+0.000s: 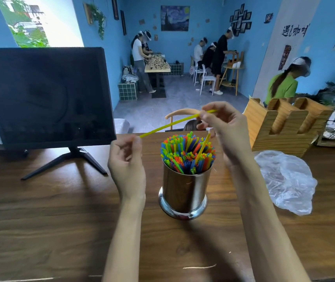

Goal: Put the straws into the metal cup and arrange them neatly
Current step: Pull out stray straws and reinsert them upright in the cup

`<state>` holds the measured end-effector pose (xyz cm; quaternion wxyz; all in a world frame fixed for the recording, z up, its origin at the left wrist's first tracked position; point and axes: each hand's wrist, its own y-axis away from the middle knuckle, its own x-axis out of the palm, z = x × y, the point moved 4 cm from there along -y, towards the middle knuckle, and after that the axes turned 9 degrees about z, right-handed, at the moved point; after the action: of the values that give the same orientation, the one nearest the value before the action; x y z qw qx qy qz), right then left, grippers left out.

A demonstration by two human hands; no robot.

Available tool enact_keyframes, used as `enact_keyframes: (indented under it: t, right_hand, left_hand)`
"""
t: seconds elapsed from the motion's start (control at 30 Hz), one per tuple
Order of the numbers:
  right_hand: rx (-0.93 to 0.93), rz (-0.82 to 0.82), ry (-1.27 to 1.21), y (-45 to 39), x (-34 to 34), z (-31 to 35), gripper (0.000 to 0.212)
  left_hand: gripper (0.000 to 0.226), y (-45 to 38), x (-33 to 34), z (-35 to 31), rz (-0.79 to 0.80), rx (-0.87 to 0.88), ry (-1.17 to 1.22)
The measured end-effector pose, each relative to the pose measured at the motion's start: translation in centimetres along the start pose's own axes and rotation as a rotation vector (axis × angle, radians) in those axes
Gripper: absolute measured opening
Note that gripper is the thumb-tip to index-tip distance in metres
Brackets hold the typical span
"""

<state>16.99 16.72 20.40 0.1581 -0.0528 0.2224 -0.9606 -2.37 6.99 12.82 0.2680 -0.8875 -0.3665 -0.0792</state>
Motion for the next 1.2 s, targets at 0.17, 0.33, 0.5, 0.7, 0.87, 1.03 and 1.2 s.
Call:
enact_keyframes:
  t: [0.17, 0.33, 0.5, 0.7, 0.87, 1.03, 1.2]
  right_hand:
    - [-0.238, -0.146, -0.07, -0.7, -0.1, 2.6, 0.031]
    - [-0.438, -0.272, -0.009, -0.4, -0.5, 3.7, 0.029]
    - [-0.253, -0.038, 0.313, 0.4, 0.6, 0.6, 0.026]
    - [-0.028, 0.25, 0.775, 1.5, 1.5, -4.7, 0.01]
    - [0.055, 0.26, 0.574, 2.2, 0.7, -5.6, 0.028]
    - [0.015, 0.33, 0.265, 3.7, 0.9, -4.9, 0.028]
    - [-0.004, 0.383, 0.334, 4.0, 1.0, -5.0, 0.014]
  left_hand:
    - [0.01, 1.3, 1.6, 1.0, 0.267, 0.002, -0.276]
    - [0.024, 2.4, 2.3, 0.9, 0.544, 0.024, -0.396]
    - [0.015, 2.2, 1.5, 0.7, 0.564, 0.098, -0.512]
    - [0.012, 2.2, 1.4, 0.3, 0.529, 0.168, -0.491]
    - [0.009, 1.5, 2.0, -1.4, 0.43, 0.136, -0.194]
    - [0.008, 0.8, 1.9, -3.8, 0.168, 0.178, 0.13]
    - [0.008, 0.1, 1.7, -3.7, 0.011, 0.082, 0.305]
